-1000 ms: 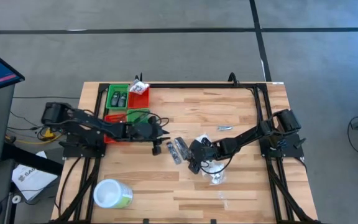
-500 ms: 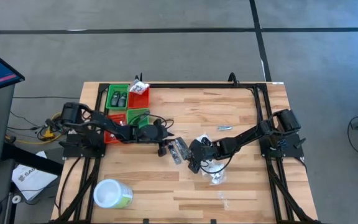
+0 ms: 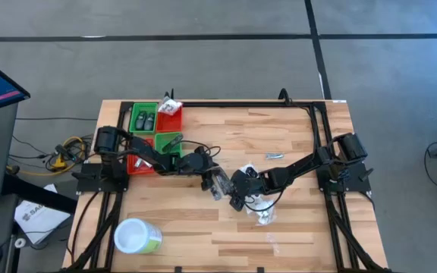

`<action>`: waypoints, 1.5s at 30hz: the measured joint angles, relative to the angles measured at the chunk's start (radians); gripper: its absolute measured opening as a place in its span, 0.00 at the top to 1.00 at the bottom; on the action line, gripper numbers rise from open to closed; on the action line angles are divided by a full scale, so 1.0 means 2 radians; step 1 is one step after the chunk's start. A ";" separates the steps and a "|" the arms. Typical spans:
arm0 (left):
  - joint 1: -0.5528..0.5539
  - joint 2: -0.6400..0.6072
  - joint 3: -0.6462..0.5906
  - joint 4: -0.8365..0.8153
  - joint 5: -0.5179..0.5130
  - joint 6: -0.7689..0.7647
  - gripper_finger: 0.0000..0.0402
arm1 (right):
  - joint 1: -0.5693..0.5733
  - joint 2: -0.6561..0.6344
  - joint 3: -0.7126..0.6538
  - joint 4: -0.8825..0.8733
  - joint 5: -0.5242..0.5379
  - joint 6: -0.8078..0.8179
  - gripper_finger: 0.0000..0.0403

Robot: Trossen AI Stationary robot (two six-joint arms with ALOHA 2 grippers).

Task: Pick & Place Travel size toiletries
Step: Put the black comb into the bottom green bin

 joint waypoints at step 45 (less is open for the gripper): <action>0.022 -0.015 -0.004 -0.042 0.035 -0.077 1.00 | -0.007 0.014 0.001 -0.003 -0.002 -0.003 0.58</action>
